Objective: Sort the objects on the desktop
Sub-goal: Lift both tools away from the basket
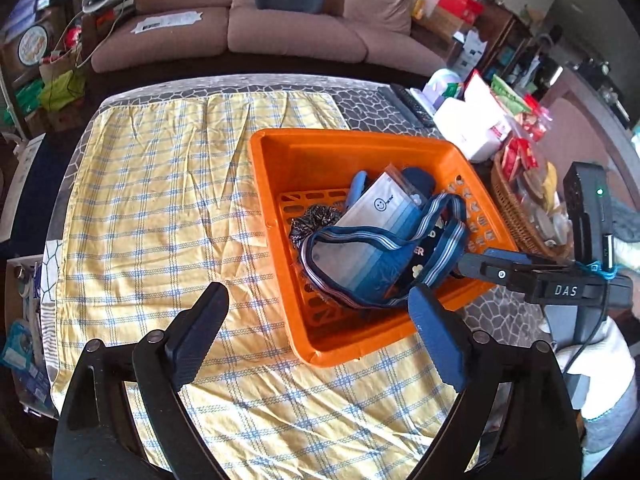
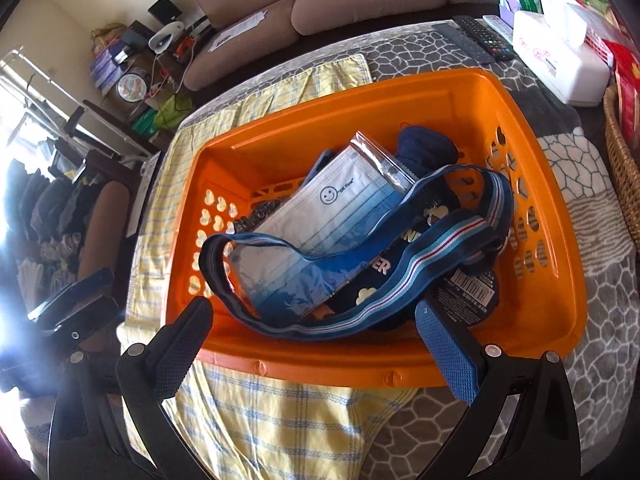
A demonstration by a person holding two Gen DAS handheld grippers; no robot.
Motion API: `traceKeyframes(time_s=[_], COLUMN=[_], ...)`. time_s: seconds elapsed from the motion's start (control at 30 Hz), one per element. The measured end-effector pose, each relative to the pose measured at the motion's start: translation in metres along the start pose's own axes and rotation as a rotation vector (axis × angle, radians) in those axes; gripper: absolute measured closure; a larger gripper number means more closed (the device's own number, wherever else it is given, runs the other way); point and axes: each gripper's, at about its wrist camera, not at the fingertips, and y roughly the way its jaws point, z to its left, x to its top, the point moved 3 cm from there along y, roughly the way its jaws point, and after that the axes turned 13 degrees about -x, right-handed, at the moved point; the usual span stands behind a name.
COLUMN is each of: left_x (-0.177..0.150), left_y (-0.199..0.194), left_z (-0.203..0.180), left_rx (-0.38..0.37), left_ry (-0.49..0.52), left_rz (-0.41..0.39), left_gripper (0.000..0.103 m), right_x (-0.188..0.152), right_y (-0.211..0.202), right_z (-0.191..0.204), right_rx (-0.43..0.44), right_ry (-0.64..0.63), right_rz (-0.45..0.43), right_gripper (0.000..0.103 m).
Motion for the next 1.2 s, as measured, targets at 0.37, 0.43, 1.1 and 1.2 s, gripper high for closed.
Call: traceKeyframes(time_s=[0.37, 0.43, 1.1, 1.2], left_x=[-0.023, -0.027, -0.074, -0.084], left_y=[-0.025, -0.029, -0.073, -0.077], left_z=[-0.002, -0.001, 0.038, 0.055], left_rx=[0.010, 0.011, 0.126, 0.172], left_ry=[0.008, 0.008, -0.026, -0.046], left_rz=[-0.008, -0.010, -0.056, -0.069], left_gripper=[0.002, 0.002, 0.000, 0.000], right_x=[-0.021, -0.025, -0.072, -0.080], right_y=[-0.016, -0.018, -0.025, -0.020], right_z=[0.029, 0.034, 0.086, 0.096], right_rx=[-0.076, -0.091, -0.151, -0.154], right_ry=[-0.072, -0.082, -0.144, -0.153], right_rz=[-0.048, -0.055, -0.126, -0.134], right_gripper=[0.000, 0.000, 0.000, 0.000])
